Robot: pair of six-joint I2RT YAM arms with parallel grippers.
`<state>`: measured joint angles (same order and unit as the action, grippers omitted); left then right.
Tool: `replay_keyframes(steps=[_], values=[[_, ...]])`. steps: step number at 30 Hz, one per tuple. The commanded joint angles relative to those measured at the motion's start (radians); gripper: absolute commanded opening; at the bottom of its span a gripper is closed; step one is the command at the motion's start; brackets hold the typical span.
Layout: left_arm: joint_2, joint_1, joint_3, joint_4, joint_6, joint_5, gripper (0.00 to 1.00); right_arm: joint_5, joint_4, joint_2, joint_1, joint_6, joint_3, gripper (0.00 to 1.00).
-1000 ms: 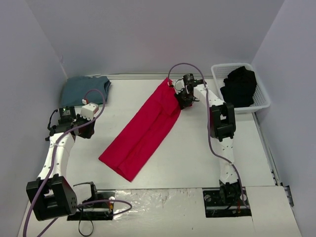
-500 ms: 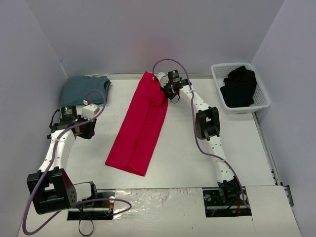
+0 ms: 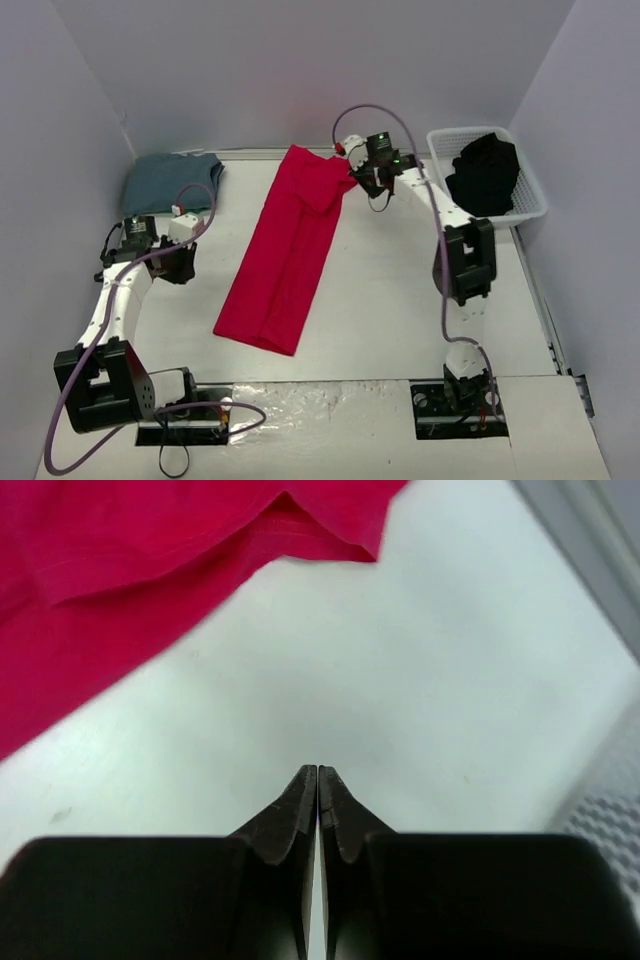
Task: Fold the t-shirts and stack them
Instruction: Rotate the tshirt 90 degrees
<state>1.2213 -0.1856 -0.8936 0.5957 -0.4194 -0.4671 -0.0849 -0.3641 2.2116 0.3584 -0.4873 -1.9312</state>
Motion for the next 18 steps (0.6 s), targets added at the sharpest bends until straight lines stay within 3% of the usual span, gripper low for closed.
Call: replay_keyframes(steps=[1, 2, 7, 10, 15, 18], values=[[0.001, -0.006, -0.039, 0.041, -0.033, -0.070, 0.14, -0.044, -0.065, -0.323, 0.004, -0.023, 0.172, 0.04], [0.009, -0.006, -0.042, 0.047, -0.035, -0.071, 0.14, -0.049, -0.085, -0.366, 0.004, -0.031, 0.219, 0.07], [0.069, 0.000, -0.070, 0.050, -0.016, -0.047, 0.17, -0.046, -0.222, -0.636, -0.002, -0.059, 0.505, 0.00], [0.089, 0.005, -0.076, 0.003, 0.036, 0.050, 0.14, -0.067, -0.289, -0.746, -0.006, -0.034, 0.601, 0.00], [0.162, 0.024, -0.110, -0.036, 0.059, 0.163, 0.03, -0.274, -0.332, -0.908, -0.100, -0.033, 0.721, 0.00], [0.219, 0.101, -0.123, -0.022, 0.038, 0.270, 0.02, -0.366, -0.340, -0.969, -0.197, -0.028, 0.732, 0.00]])
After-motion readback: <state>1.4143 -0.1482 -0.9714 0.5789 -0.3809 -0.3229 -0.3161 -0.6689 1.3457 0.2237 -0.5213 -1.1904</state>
